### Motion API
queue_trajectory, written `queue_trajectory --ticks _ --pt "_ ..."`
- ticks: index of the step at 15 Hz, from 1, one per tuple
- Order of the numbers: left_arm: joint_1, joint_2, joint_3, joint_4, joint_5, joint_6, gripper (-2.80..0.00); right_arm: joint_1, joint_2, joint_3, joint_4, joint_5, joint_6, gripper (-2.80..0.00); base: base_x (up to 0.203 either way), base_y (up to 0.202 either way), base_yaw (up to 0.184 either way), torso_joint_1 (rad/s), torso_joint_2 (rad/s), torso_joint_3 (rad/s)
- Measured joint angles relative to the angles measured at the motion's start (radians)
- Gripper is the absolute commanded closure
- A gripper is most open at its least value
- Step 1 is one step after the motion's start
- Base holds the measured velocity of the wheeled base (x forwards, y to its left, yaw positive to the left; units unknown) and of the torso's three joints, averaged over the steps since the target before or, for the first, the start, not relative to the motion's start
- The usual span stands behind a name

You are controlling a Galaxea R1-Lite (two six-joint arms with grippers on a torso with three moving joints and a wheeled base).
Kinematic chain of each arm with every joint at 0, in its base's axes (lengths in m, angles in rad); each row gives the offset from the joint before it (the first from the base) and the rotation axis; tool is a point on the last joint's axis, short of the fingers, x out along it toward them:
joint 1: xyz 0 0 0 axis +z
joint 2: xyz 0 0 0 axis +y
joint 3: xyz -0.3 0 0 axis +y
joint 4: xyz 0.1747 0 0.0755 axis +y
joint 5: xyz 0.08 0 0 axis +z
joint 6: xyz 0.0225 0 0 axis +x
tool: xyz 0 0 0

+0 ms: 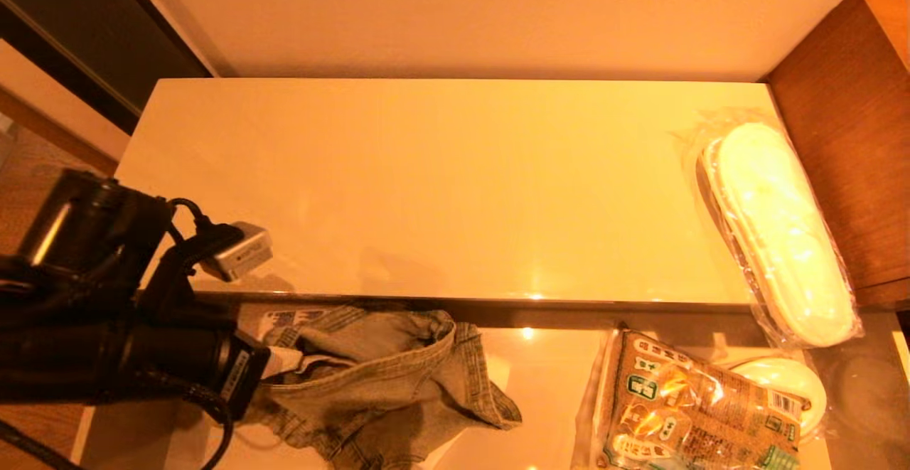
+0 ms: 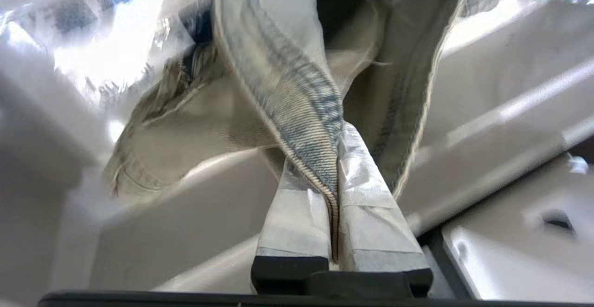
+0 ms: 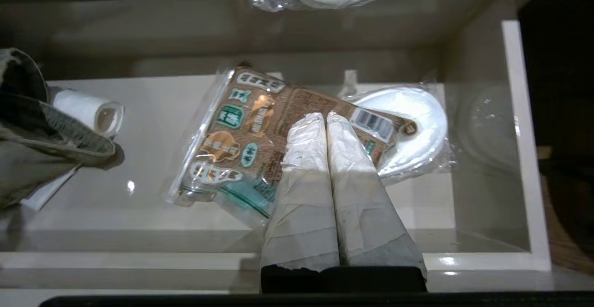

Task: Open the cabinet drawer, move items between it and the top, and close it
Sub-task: Take out the shorts from the drawer, then place the shorts on the table

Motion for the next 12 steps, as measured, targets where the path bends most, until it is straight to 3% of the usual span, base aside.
queue_trajectory --ticks 2,8,12 --pt "-0.001 -0.005 -0.110 0.067 0.002 0.003 0.00 0.000 0.000 0.000 0.000 0.001 0.000 0.00 0.000 0.000 0.000 0.000 0.00 0.000" --pt "0.001 0.134 -0.461 0.021 0.049 0.005 0.00 0.000 0.000 0.000 0.000 0.001 0.000 0.00 0.000 0.000 0.000 0.000 0.00 0.000" --pt "-0.001 0.245 -0.887 0.000 0.138 0.007 0.00 0.000 0.000 0.000 0.000 0.000 0.000 0.00 0.000 0.000 0.000 0.000 0.00 0.000"
